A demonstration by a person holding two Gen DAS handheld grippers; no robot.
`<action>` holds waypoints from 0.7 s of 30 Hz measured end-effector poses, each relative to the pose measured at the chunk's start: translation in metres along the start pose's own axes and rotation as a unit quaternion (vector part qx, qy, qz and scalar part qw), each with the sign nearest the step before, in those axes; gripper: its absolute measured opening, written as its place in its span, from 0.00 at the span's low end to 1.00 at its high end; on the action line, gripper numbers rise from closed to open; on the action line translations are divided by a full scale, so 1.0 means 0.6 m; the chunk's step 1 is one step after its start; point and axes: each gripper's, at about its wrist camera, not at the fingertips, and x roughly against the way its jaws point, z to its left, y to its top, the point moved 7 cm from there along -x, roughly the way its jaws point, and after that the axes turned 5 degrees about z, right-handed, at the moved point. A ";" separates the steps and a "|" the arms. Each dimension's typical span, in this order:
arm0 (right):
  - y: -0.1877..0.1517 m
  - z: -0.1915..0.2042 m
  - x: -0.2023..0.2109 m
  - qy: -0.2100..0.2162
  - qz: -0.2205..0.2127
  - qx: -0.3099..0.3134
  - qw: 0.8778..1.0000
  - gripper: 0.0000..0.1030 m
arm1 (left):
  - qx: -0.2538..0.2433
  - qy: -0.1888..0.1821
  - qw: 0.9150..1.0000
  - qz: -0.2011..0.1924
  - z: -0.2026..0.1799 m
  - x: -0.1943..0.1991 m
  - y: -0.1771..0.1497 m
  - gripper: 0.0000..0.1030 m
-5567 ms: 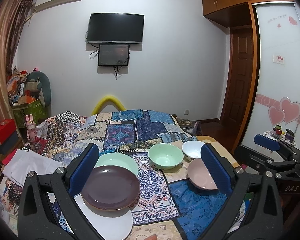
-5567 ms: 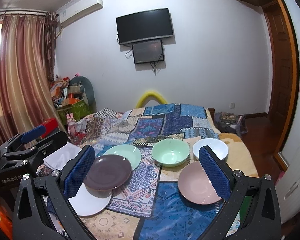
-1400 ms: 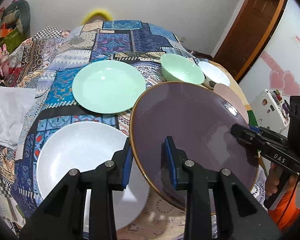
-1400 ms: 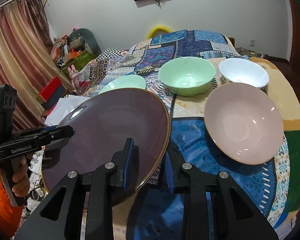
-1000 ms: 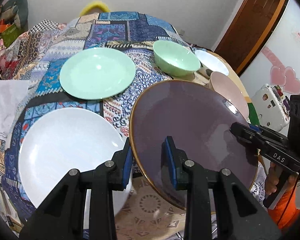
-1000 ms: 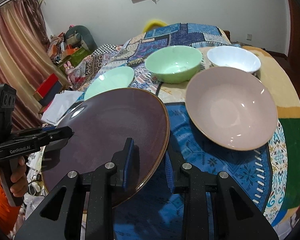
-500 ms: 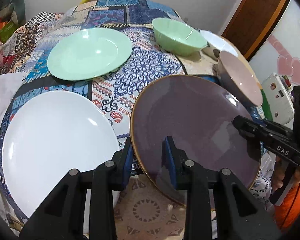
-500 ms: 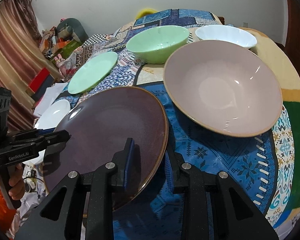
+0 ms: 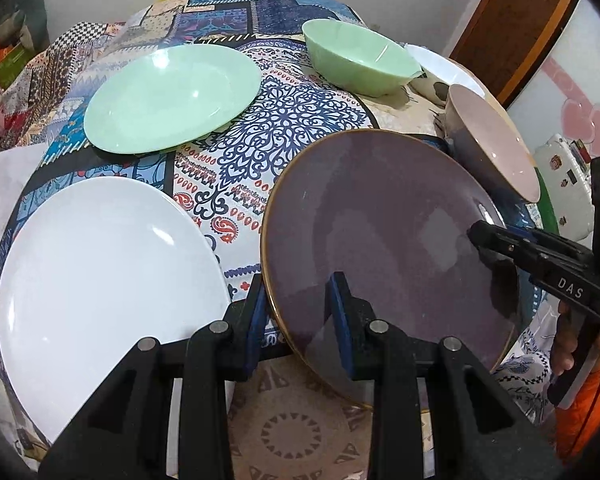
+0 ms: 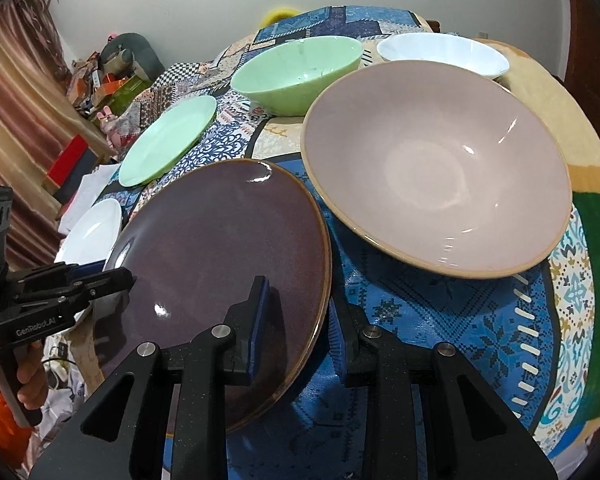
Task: Organize plates and bowls
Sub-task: 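Carry the brown plate with both tools and lower it beside the pink bowl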
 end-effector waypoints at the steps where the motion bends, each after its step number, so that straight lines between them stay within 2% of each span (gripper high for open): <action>1: 0.000 0.000 0.001 -0.006 0.000 0.002 1.000 0.25 | -0.001 0.001 1.000 -0.002 -0.001 0.003 0.000 0.30; 6: 0.000 0.000 0.018 -0.018 -0.001 0.003 1.000 0.26 | -0.011 0.010 1.000 -0.024 -0.006 0.030 0.001 0.30; 9: 0.002 0.001 0.034 -0.022 -0.010 0.001 1.000 0.28 | -0.014 0.011 0.999 -0.035 -0.011 0.048 0.004 0.38; 14: 0.008 0.013 0.062 -0.028 -0.033 0.003 0.999 0.43 | -0.018 0.019 0.998 -0.065 -0.018 0.083 0.008 0.49; 21: 0.024 0.047 0.093 -0.023 -0.063 0.012 0.998 0.56 | -0.013 0.020 0.993 -0.111 -0.013 0.146 0.010 0.64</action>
